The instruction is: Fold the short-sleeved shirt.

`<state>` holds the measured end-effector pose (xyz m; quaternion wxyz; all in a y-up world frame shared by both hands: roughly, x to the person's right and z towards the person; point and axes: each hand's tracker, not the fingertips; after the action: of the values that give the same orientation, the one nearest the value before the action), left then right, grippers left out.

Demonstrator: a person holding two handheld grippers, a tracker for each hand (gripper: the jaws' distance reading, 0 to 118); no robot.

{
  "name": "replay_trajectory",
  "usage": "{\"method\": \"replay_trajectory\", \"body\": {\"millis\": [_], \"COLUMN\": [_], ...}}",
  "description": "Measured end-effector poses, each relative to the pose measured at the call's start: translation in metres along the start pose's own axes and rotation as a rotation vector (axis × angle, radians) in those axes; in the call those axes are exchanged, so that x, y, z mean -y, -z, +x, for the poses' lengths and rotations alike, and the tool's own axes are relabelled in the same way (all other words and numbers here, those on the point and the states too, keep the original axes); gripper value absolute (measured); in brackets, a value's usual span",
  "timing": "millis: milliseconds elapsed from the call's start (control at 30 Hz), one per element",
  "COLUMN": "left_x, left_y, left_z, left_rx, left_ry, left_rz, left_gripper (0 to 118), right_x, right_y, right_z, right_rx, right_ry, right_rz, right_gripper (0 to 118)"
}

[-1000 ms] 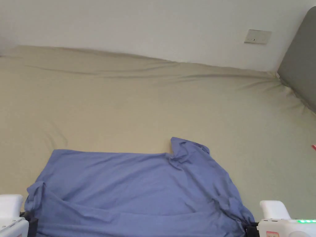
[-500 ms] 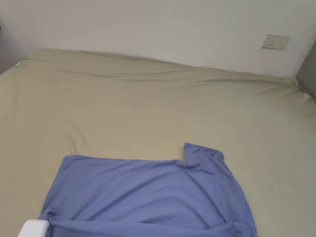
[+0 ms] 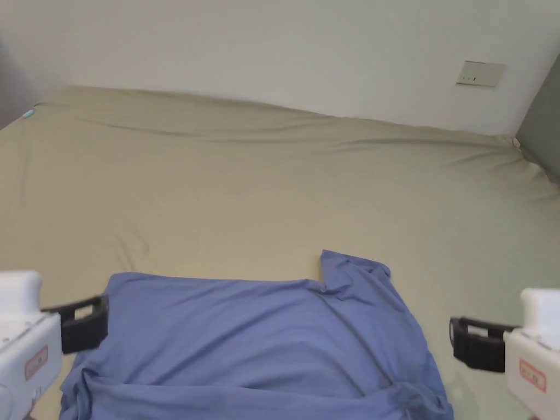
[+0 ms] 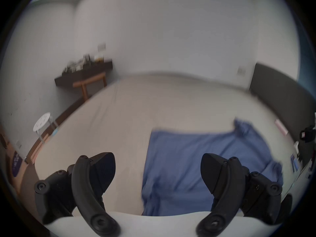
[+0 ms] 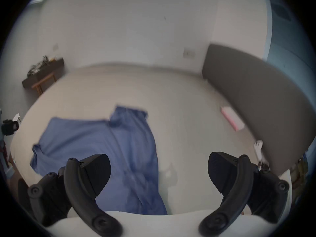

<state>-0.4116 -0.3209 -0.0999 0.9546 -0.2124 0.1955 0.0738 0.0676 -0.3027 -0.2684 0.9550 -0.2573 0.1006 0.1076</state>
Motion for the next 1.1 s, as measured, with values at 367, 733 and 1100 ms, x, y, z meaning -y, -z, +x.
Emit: {"method": "replay_trajectory", "body": {"millis": [367,733,1100], "left_x": [-0.067,-0.049,0.045], "left_y": [-0.054,-0.015,0.188], "left_z": [0.072,0.093,0.021], "left_rx": [0.069,0.03,-0.083], "left_ry": [0.13,0.177,0.283], "left_rz": [0.38,0.313,-0.332], "left_gripper": [64,1,62], "right_x": [-0.062,-0.051,-0.03], "right_y": [-0.071,-0.036,0.031], "right_z": [-0.106,-0.135,-0.099], "right_rx": [-0.052,-0.103,-0.048], "right_ry": [-0.142,-0.163,-0.118], "right_rz": [0.406,0.346,0.2], "right_gripper": [70,0,0]}}
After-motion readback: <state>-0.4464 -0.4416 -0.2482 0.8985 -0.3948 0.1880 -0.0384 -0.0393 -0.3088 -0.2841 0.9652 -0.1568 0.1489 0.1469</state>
